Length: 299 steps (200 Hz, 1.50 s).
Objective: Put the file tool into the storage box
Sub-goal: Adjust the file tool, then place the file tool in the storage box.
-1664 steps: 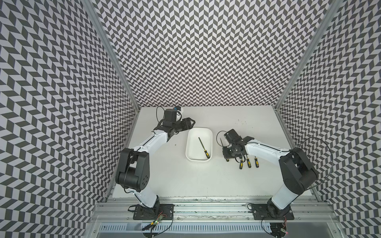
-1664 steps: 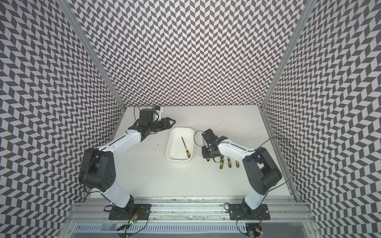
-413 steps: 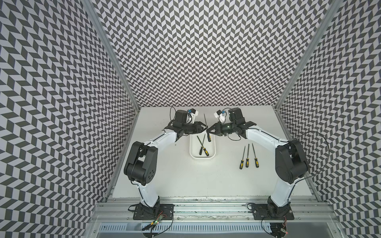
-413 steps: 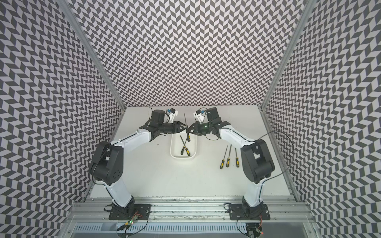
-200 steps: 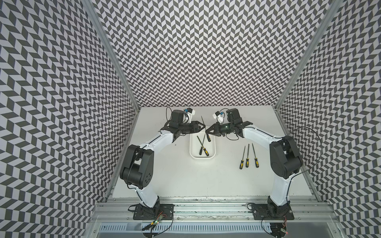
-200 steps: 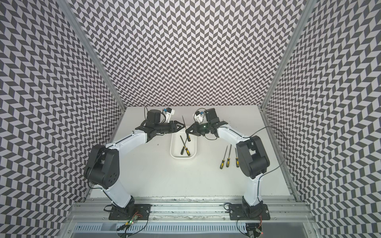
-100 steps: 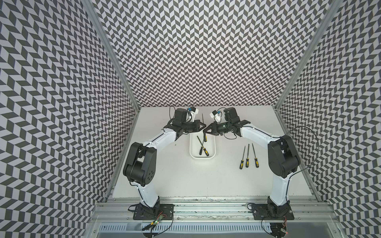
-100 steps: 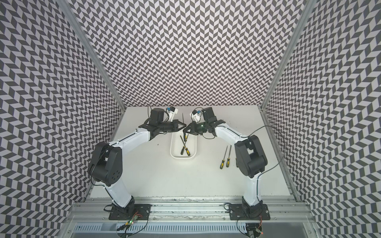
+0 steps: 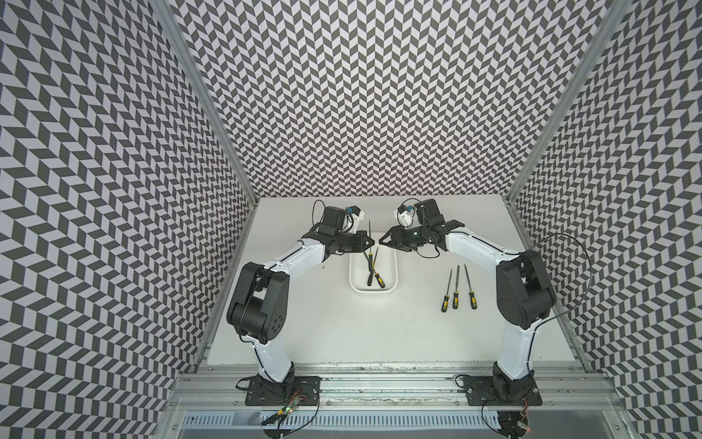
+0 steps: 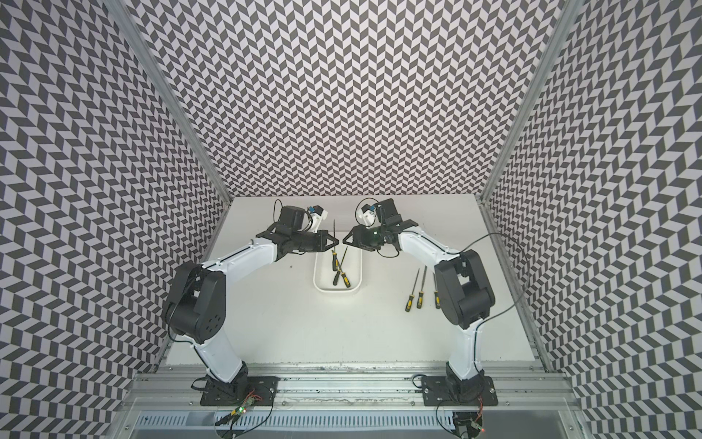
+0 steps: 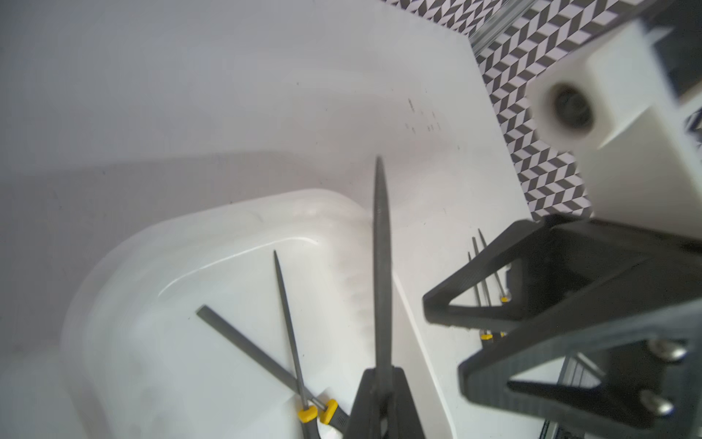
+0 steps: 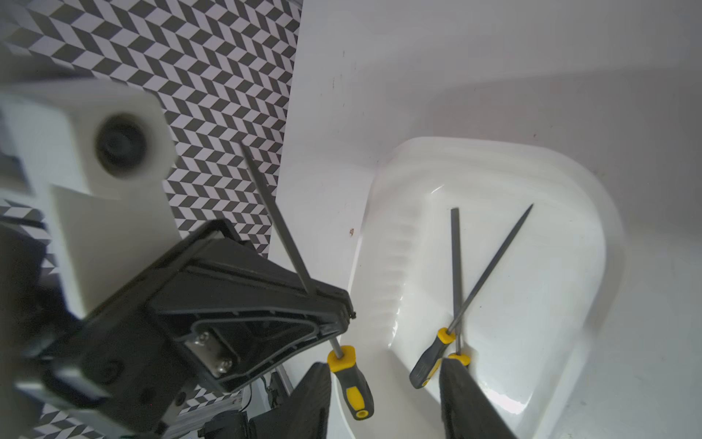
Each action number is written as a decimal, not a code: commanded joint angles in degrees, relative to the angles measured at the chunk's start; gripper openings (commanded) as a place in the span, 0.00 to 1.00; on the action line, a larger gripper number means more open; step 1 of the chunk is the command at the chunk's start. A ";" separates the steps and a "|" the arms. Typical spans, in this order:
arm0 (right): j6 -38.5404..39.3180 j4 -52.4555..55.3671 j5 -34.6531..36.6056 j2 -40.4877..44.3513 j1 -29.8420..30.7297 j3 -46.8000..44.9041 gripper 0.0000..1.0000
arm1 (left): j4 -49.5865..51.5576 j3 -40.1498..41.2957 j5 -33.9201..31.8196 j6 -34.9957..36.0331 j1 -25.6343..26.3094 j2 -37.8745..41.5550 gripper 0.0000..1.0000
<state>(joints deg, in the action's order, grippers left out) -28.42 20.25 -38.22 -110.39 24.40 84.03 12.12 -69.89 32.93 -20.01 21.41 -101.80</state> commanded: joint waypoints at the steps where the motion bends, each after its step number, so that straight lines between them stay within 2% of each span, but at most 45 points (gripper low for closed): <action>1: 1.15 0.76 2.60 2.05 -0.82 -1.62 0.50 | 3.22 1.57 -1.32 2.76 1.18 -1.05 0.00; 68: 1.43 3.14 3.46 1.47 -2.25 -2.20 0.50 | 7.75 -5.87 -0.67 3.08 4.56 -8.38 0.00; 145: 2.42 5.97 4.13 2.79 -2.87 -2.31 0.50 | 8.79 -9.06 -0.38 -0.57 5.98 -12.36 0.00; 234: 3.39 8.50 4.86 4.44 -3.33 -2.71 0.50 | 5.39 -8.59 -0.29 -7.23 8.07 -15.11 0.00; 273: 3.17 8.30 4.39 4.43 -3.30 -3.15 0.50 | 5.82 -8.59 -1.66 -7.76 8.26 -14.79 0.00; 278: 3.12 8.24 4.42 4.46 -3.31 -3.10 0.50 | 5.90 -8.54 -1.88 -7.77 8.21 -14.68 0.03; 291: 3.07 8.47 4.36 4.53 -3.31 -3.03 0.51 | 5.90 -8.34 -2.22 -7.70 8.25 -14.23 0.21; 299: 2.97 8.52 4.49 4.69 -3.31 -3.06 0.52 | 6.07 -8.46 -2.33 -7.60 8.22 -13.98 0.27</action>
<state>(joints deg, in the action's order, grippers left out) -25.91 28.93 -34.17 -107.92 21.43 81.41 18.87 -77.80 31.64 -27.81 29.28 -116.31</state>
